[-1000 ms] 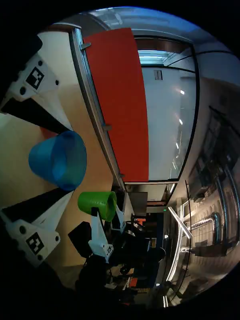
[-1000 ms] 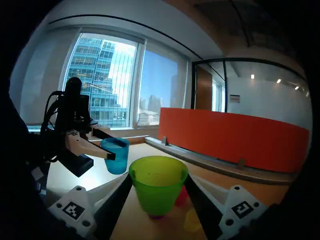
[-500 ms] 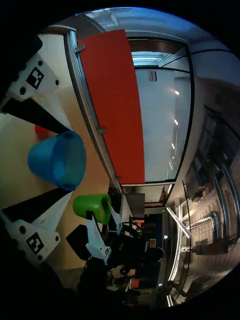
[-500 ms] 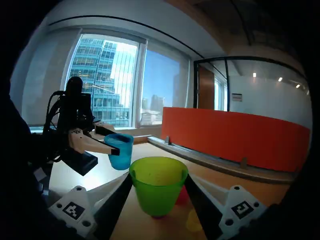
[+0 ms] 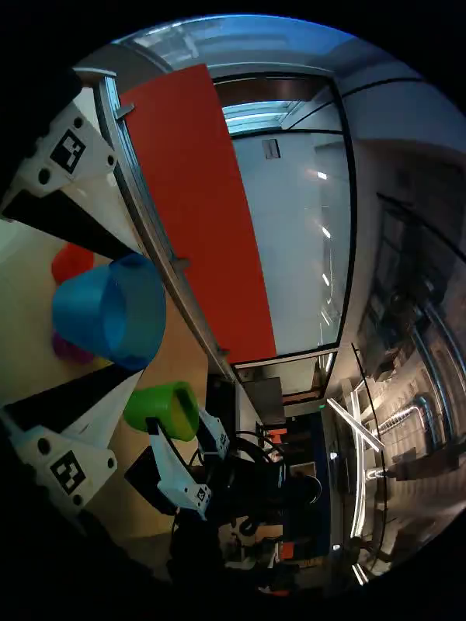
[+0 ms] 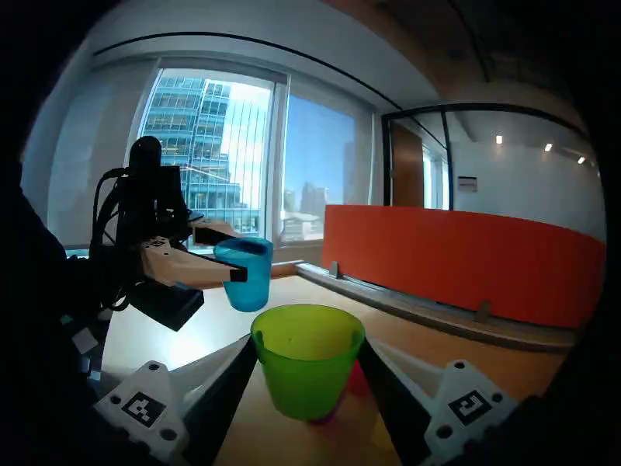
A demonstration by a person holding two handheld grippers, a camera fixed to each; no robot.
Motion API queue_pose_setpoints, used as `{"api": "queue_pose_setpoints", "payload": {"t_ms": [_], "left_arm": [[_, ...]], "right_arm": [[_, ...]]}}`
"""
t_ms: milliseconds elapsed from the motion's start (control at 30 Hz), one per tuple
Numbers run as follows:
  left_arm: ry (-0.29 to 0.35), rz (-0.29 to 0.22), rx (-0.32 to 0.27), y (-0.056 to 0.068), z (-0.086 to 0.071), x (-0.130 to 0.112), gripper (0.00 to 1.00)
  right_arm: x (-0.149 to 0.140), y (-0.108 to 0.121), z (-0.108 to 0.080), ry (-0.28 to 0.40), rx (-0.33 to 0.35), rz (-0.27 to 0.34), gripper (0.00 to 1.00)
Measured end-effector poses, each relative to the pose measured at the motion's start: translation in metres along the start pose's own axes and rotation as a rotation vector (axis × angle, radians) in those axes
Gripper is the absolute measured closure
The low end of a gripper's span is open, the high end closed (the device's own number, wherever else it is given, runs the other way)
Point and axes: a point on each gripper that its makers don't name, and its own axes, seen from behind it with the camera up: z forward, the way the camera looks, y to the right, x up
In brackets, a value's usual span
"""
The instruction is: Pour water
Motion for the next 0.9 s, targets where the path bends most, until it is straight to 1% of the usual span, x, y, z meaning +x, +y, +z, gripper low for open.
{"api": "queue_pose_setpoints", "payload": {"t_ms": [100, 467, 667, 900], "left_arm": [[0.000, 0.040, 0.011, -0.002, 0.001, 0.005, 0.12], [0.004, 0.228, 0.047, -0.004, 0.008, 0.027, 0.12], [0.004, 0.303, 0.055, -0.002, 0.009, 0.037, 0.12], [0.011, 0.368, 0.068, -0.002, 0.009, 0.048, 0.12]], "right_arm": [[-0.003, -0.004, 0.004, -0.003, 0.013, 0.000, 0.09], [-0.010, -0.022, 0.016, -0.008, 0.049, -0.005, 0.09], [-0.010, -0.029, 0.022, -0.004, 0.069, -0.001, 0.09], [-0.010, -0.038, 0.026, -0.003, 0.088, -0.004, 0.09]]}}
